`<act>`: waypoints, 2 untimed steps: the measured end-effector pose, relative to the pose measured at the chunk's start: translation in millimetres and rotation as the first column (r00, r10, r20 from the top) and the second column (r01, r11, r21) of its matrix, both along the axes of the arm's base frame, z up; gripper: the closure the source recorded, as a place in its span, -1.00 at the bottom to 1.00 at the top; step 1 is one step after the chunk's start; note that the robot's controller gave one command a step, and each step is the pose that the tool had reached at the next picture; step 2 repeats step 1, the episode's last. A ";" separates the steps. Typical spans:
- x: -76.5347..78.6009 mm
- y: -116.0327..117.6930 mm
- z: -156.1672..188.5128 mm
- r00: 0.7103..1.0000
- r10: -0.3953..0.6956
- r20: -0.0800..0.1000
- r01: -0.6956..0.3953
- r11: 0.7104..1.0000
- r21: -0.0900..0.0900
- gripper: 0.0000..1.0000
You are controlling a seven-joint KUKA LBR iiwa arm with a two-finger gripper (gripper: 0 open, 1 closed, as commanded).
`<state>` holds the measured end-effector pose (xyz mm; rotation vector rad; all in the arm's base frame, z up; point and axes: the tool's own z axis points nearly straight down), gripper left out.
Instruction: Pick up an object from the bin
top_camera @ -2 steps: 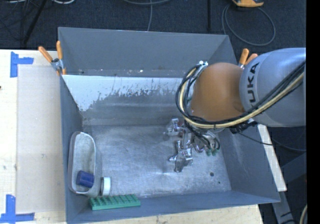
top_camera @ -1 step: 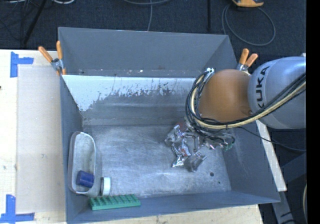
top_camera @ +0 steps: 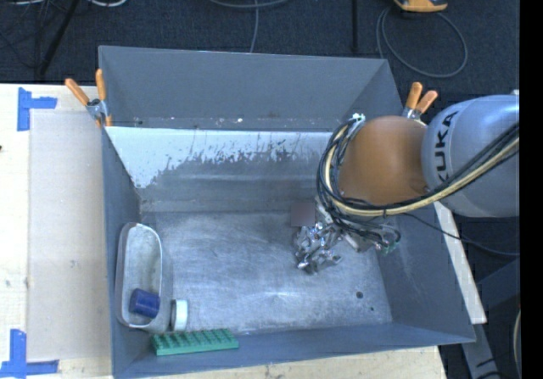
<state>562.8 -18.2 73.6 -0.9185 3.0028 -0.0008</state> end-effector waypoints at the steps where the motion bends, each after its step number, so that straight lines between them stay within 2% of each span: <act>1: -22.7 -27.0 208.9 0.939 0.343 0.005 -0.343 0.939 -0.002 1.00; 2: -22.7 -27.0 208.9 0.939 0.343 0.005 -0.343 0.939 -0.002 1.00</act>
Offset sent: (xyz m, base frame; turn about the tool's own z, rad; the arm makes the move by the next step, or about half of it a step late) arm -0.0242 -0.0272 0.2061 -0.3536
